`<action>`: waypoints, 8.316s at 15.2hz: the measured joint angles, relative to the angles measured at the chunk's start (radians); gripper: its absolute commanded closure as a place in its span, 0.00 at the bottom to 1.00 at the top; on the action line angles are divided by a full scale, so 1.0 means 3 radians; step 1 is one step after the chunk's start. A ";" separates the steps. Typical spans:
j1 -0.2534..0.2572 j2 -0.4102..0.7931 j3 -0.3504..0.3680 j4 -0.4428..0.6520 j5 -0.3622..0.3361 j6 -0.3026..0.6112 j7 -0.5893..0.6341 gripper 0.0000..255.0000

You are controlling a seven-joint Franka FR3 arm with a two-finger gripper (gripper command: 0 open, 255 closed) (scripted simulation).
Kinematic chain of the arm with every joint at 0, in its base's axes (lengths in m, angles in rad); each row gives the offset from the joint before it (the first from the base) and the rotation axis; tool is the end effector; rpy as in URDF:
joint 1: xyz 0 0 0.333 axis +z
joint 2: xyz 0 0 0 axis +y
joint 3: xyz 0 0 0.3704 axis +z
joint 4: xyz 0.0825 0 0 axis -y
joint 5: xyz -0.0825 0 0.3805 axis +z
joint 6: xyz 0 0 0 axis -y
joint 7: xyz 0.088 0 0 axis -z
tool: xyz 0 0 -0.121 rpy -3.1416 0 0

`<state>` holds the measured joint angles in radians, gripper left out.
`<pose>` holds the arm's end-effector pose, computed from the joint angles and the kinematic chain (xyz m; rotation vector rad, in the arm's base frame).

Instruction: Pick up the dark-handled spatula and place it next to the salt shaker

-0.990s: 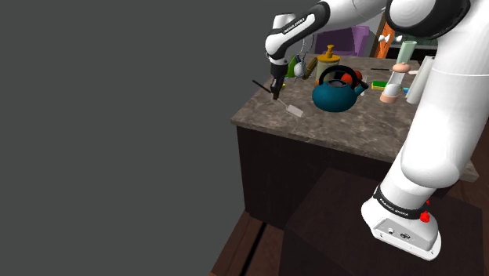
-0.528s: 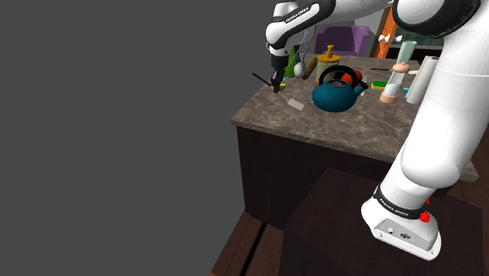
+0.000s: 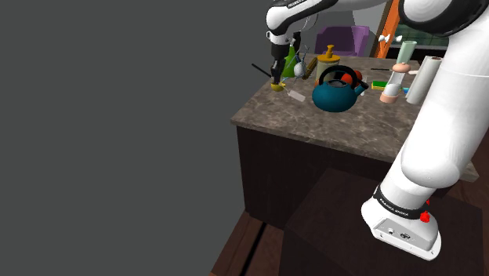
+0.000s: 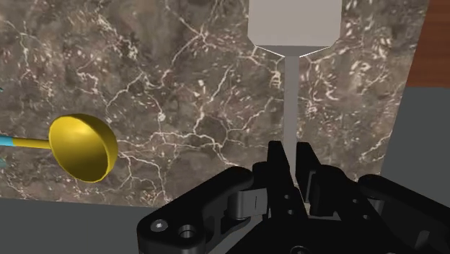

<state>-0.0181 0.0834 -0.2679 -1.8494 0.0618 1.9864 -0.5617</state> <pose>0.5706 -0.1580 0.5233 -3.1060 -0.3964 -0.1037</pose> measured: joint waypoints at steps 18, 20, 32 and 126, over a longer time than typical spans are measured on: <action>-0.0005 -0.0030 -0.0006 0.0770 -0.0021 -0.0797 0.0039 1.00; -0.0009 -0.0017 -0.0009 0.0866 -0.0018 -0.0881 0.0037 1.00; -0.0196 -0.0920 -0.0183 0.0001 -0.0276 -0.0891 -0.0281 1.00; -0.1131 -0.2229 -0.2164 -0.2312 -0.1737 0.0446 -0.2095 0.00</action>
<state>-0.3573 -0.5854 -0.9172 -2.5429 -0.4594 2.1202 -1.1903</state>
